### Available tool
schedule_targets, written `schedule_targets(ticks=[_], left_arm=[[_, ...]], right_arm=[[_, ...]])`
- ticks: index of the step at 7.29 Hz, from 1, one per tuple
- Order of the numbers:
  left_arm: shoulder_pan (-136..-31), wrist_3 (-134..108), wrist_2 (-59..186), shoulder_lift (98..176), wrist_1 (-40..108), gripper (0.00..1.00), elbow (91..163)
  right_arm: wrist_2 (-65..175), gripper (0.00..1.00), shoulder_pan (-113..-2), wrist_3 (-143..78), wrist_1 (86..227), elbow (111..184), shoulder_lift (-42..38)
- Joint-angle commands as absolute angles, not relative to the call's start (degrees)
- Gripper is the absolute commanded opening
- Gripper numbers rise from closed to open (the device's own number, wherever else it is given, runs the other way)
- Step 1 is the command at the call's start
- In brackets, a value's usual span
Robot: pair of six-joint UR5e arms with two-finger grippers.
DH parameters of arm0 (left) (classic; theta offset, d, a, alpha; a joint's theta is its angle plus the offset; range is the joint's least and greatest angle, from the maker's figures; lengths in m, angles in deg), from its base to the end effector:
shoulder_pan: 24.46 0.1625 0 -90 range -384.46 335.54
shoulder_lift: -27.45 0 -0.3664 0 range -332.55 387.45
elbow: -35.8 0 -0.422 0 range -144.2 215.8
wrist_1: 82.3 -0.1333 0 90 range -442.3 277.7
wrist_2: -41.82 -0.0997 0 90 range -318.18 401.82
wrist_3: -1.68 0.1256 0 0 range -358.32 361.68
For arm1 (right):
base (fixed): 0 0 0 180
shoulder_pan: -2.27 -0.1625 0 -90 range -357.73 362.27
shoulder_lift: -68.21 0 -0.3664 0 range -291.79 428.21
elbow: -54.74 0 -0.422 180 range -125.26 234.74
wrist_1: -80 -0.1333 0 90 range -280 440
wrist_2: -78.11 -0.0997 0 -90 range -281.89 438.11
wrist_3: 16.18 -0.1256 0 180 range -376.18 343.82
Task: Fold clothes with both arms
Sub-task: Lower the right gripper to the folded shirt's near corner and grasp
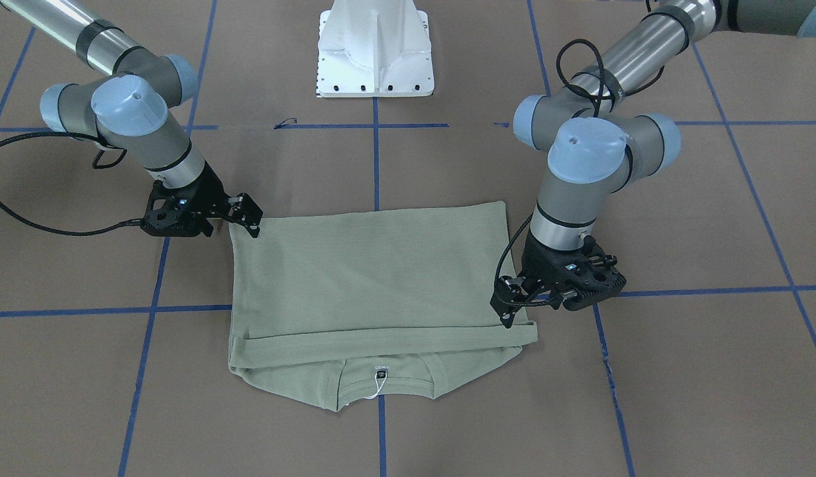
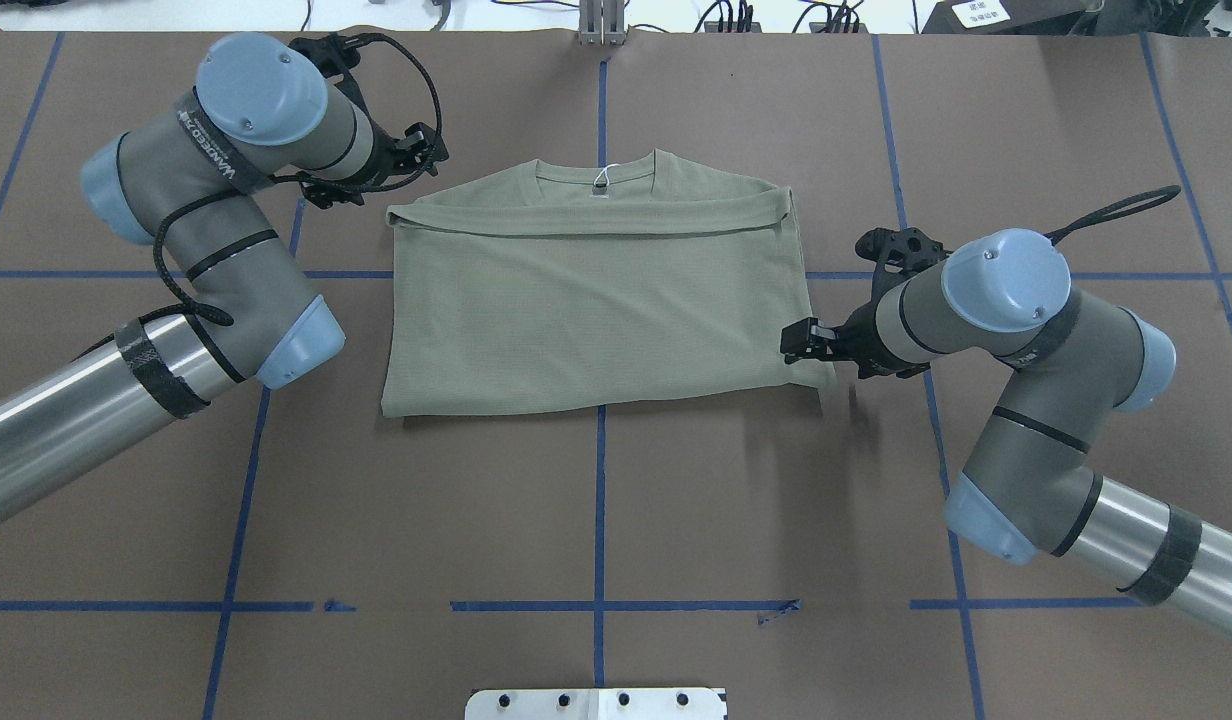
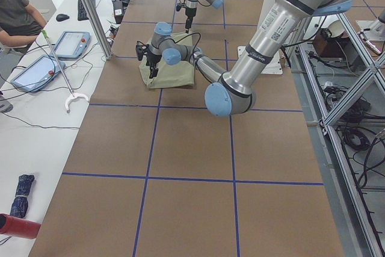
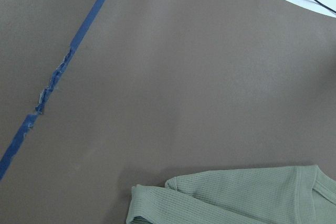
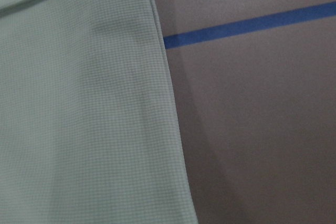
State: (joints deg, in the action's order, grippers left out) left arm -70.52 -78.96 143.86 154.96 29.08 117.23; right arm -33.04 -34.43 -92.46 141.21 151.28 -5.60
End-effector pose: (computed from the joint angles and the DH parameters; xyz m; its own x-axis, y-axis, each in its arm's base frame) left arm 0.4437 -0.6148 0.2506 0.5336 -0.3245 -0.7810 0.5129 0.8584 -0.0062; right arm -0.4647 -0.4561 0.3462 0.5631 0.1439 0.8137 -0.2031 0.9786 -0.0324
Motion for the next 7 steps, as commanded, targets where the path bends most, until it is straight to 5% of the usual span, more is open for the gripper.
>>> schedule_targets(ticks=[1,2,7], left_arm=[[-70.5,-79.0,143.9,154.9,29.1,1.0,117.3],[-70.5,-79.1,143.9,155.0,29.1,1.0,117.5],[-70.4,-79.2,144.0,155.0,29.1,1.0,118.0]], right_arm=[[-33.1,0.39,-33.5,-92.5,141.2,151.9,-6.0],[-33.3,0.0,-33.5,-92.4,141.3,152.0,-6.0],[-37.7,0.0,-31.8,-92.4,141.3,158.4,-12.6]])
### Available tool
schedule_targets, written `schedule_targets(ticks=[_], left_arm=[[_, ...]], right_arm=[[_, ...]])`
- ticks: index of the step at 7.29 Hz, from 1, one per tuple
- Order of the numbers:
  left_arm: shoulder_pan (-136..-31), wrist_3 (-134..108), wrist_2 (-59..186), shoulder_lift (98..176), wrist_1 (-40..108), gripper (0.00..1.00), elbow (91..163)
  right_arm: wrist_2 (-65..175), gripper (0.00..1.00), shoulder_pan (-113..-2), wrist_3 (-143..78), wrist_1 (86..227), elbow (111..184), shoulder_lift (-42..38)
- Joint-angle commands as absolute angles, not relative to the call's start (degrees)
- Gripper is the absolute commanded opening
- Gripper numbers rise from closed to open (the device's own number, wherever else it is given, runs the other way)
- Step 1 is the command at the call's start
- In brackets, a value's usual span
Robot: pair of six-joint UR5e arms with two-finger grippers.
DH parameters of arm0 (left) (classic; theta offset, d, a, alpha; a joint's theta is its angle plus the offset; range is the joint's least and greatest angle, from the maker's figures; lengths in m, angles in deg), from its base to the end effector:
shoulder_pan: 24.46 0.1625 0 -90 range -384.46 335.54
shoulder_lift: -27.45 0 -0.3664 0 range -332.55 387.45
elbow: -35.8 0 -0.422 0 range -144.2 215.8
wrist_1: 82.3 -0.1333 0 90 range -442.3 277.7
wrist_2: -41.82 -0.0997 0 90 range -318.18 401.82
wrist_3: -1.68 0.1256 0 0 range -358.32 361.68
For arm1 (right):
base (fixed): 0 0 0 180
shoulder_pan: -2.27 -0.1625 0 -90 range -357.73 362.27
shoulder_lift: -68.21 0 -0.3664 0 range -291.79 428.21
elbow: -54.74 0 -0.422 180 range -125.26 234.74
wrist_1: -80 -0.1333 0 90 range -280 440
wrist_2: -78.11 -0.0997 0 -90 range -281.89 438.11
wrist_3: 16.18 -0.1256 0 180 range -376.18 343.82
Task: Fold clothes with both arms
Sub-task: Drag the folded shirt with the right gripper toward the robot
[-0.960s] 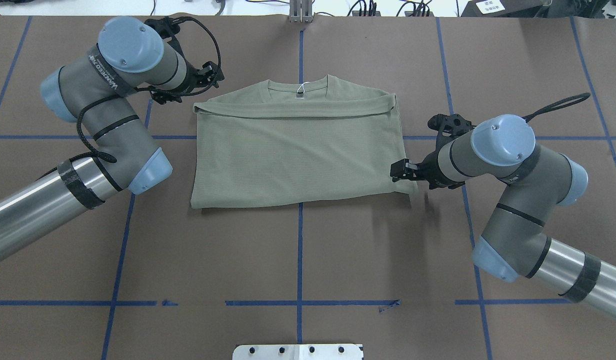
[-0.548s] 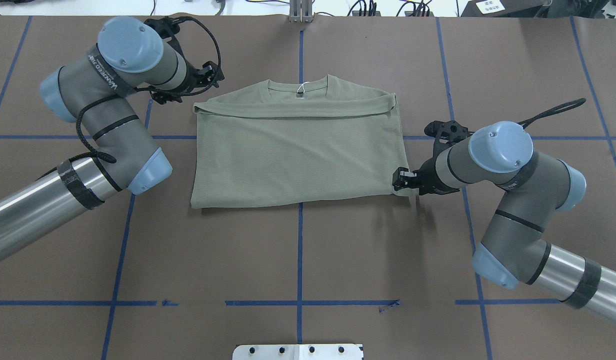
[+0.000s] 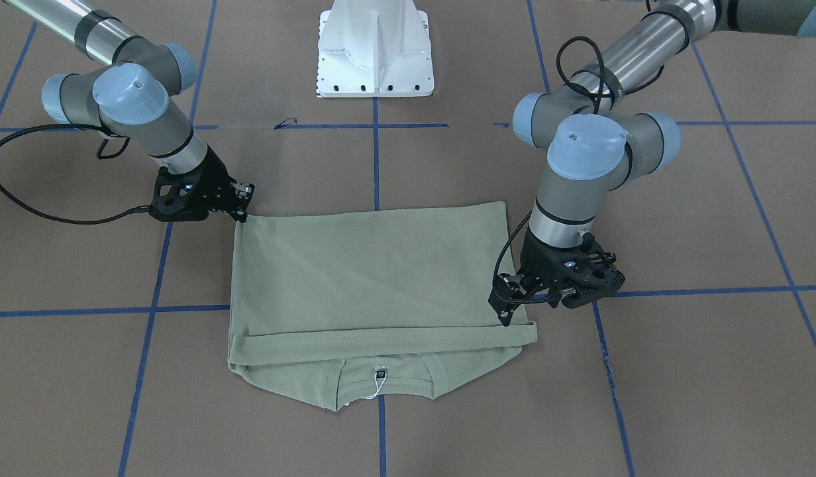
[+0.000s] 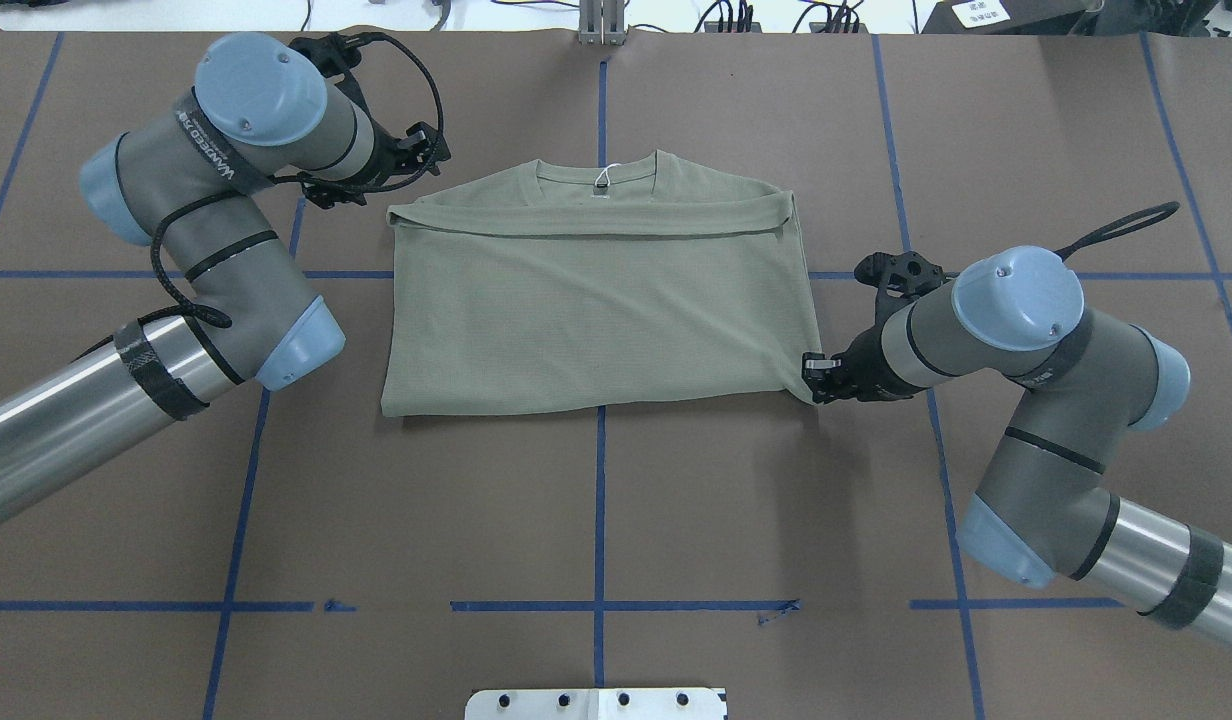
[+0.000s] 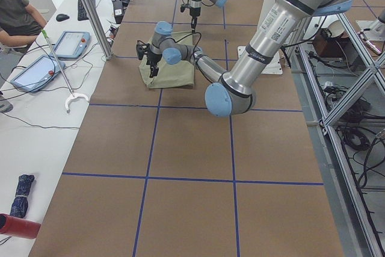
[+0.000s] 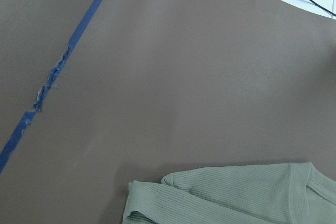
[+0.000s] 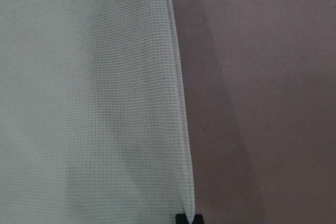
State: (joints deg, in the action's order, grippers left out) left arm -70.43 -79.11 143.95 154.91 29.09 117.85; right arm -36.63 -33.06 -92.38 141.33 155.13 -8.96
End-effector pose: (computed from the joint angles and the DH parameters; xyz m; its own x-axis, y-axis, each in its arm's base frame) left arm 0.4432 -0.6123 0.2455 0.5271 -0.3201 -0.7873 0.5118 0.8591 -0.0066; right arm -0.4595 -0.4247 0.3453 0.5502 0.1244 0.8257 -0.1291 0.9896 -0.0631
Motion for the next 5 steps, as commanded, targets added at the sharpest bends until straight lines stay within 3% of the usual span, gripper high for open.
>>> schedule_targets(ticks=[1,5], left_arm=[[-70.3,-79.2,143.9,154.9,29.1,1.0,118.6],[-70.2,-79.3,143.7,154.5,29.0,1.0,120.1]], right_arm=[[-37.6,0.0,-29.1,-92.4,141.3,162.8,-17.2],[-42.3,0.0,-15.6,-96.6,140.8,180.6,-37.2]])
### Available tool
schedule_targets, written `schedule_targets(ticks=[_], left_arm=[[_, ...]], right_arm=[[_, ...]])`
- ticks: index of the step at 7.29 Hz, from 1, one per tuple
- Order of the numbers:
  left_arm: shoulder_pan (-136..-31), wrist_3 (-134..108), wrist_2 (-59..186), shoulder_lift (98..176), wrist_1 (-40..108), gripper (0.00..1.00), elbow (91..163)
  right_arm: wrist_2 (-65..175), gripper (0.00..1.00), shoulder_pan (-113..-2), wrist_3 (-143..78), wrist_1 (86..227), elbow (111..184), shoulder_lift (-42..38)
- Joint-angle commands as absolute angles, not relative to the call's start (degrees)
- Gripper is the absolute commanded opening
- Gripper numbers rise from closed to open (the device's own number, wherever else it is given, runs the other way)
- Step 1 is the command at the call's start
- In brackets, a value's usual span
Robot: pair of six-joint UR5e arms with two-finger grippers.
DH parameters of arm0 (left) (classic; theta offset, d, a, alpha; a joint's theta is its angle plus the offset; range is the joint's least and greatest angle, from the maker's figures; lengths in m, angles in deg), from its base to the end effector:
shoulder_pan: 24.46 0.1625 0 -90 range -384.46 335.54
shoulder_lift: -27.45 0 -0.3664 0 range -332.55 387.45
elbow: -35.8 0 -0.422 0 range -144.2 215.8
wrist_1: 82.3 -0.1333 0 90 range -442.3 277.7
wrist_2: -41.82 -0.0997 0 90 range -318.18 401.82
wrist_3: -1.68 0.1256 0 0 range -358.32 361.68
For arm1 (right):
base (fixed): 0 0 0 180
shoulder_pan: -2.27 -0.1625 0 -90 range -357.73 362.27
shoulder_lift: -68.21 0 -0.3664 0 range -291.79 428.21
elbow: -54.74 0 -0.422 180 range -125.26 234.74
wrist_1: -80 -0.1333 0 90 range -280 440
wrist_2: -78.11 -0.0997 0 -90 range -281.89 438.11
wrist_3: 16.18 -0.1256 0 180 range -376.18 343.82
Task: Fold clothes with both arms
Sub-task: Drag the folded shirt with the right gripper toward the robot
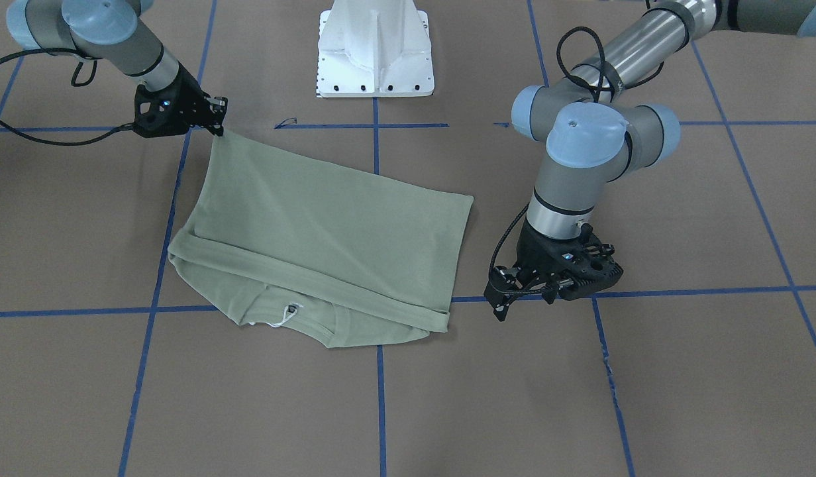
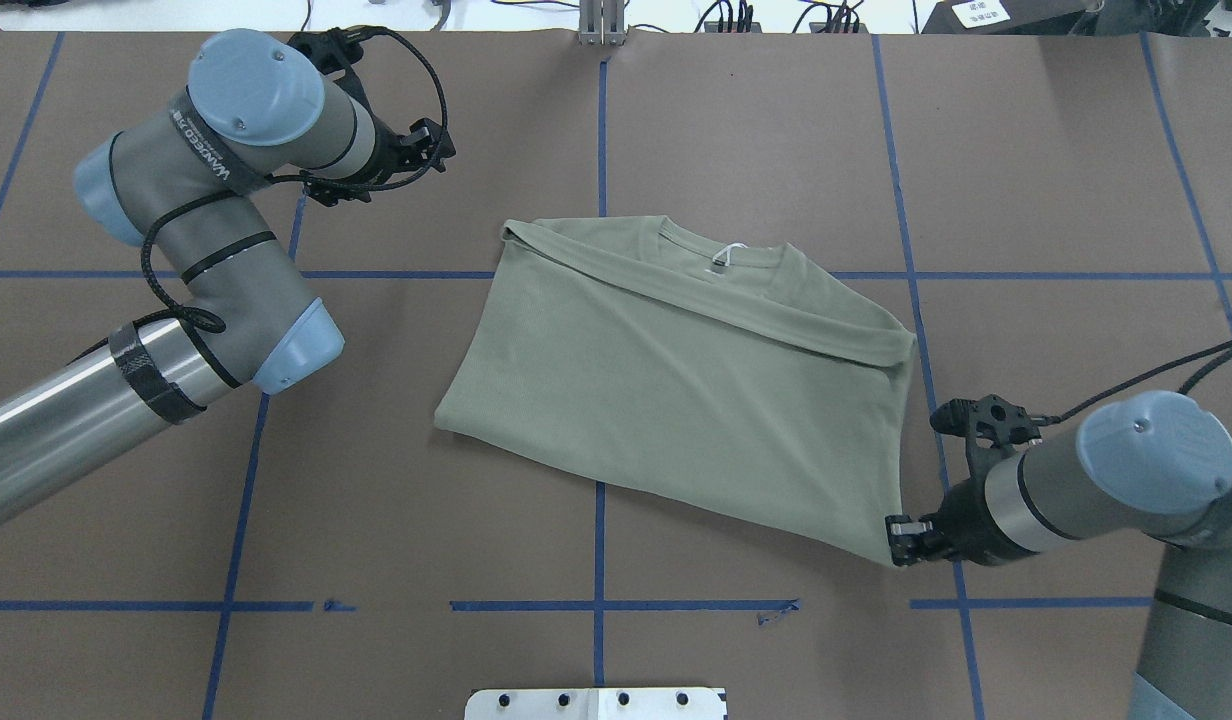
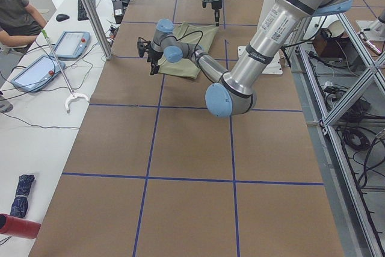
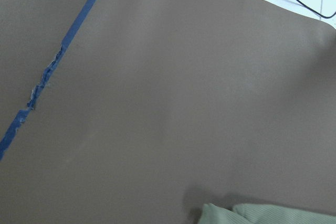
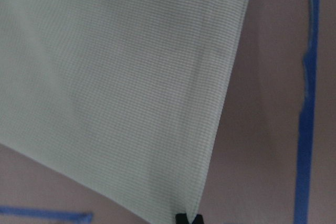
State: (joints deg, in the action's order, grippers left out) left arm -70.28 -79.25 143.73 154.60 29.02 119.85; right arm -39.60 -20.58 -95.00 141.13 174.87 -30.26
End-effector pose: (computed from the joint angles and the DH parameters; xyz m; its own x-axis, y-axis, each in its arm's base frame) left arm 0.4390 -0.6058 0.2316 0.5114 -0.3049 -0.8034 0.5134 0.8582 0.0011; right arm -0.4201 -0.2583 0.3629 0.5772 0.0569 0.8146 0.1008 0.9850 -0.1403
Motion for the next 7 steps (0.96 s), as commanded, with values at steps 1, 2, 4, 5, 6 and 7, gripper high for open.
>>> schedule_targets(ticks=[1,2,4,5,6,7], left_arm=[[-69.9,-79.3,143.2,154.5,29.1,1.0,120.1],[-69.8,-79.3,143.1,154.6,29.1,1.0,120.1],[-68.1,-79.3,143.1,154.6,29.1,1.0,121.1],[-65.4,-79.3,143.2,154.5,29.1,1.0,122.2],[-62.1,-81.2,143.3,153.7,29.0,1.0,125.5],[-57.8,-86.2,143.5,150.6,28.9,1.0,130.5]], right_arm=[[-42.4,0.0,-10.1,-98.3,140.1,182.5,-39.0],[-42.0,0.0,-4.2,-102.5,140.0,183.1,-38.7],[-42.1,1.0,-3.2,-104.3,140.0,183.7,-38.4],[-42.3,1.0,-5.8,-104.3,139.9,183.7,-37.0],[-42.6,1.0,-10.8,-104.3,139.9,183.5,-33.7],[-42.5,1.0,-15.9,-104.3,139.9,183.3,-31.4]])
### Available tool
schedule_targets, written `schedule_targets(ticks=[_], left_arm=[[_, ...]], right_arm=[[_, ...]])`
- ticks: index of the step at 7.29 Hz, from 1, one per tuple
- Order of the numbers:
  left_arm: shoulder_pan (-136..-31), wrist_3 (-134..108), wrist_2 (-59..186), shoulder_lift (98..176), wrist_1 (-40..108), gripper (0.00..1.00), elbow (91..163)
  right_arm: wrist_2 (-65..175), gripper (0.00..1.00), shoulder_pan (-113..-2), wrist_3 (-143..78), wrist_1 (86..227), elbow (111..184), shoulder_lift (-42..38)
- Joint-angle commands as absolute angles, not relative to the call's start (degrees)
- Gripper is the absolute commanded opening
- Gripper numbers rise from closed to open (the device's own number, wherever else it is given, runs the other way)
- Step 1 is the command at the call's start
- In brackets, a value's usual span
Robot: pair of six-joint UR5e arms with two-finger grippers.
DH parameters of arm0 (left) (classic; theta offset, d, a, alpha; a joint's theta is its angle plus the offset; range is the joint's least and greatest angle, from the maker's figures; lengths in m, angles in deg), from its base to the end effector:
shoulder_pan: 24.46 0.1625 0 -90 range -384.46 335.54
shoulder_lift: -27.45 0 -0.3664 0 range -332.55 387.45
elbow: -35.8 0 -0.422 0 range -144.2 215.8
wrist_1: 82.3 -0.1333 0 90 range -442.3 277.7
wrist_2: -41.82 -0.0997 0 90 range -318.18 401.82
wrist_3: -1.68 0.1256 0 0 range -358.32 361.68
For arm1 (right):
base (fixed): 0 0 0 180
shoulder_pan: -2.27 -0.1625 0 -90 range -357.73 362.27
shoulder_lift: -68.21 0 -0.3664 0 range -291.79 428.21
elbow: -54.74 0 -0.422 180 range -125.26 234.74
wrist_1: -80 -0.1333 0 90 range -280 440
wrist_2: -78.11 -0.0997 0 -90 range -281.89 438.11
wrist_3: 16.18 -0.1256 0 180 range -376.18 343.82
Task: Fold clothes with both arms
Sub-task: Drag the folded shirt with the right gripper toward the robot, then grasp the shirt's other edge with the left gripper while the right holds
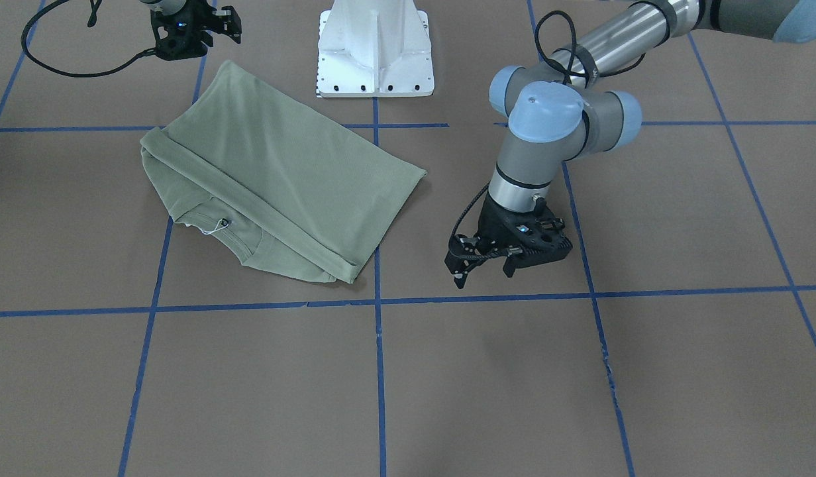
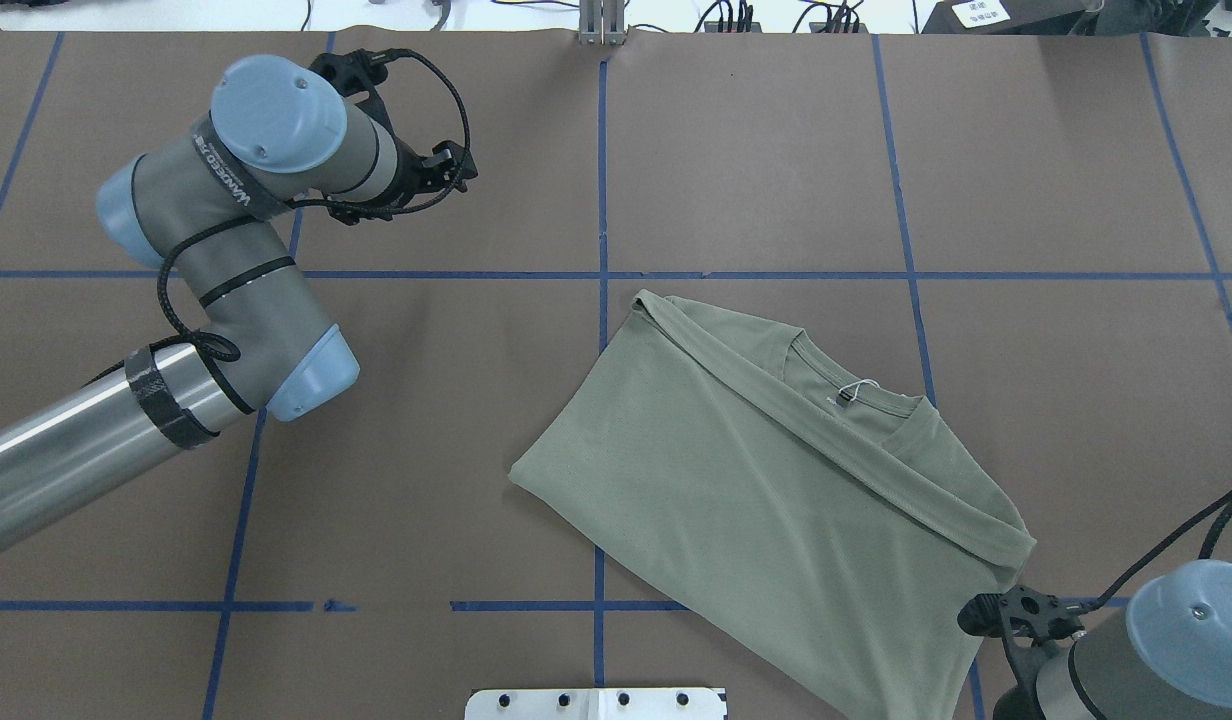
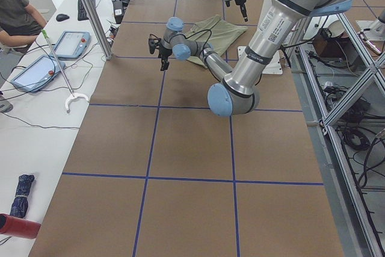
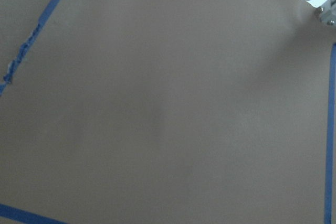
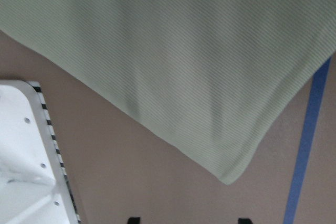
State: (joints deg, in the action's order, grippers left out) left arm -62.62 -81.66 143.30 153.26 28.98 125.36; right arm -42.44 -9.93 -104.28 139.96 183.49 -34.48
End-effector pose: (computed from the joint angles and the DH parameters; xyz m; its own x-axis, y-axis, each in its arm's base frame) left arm 0.4962 -0.5276 0.1997 0.4844 -0.2361 -0.8424 0.4214 0.9068 -0.0118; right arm -0.4193 -0.1617 0.3121 0.5372 0.0869 0.8390 0.2483 0.9343 -0.2558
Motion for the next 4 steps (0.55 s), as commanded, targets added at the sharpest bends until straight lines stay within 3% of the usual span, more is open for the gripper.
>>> schedule_targets(ticks=[1,4], left_arm=[[-53.9,-90.9,143.5,149.0,26.1,1.0,134.5],[-42.2,-106.0,142.9,148.9,25.1,0.98,133.9]], right_arm=[[-42.2,1.0,-20.5,-104.2,139.9,183.1,-29.6],[-42.0,1.0,-28.5,-103.6,140.0,182.3,-27.5]])
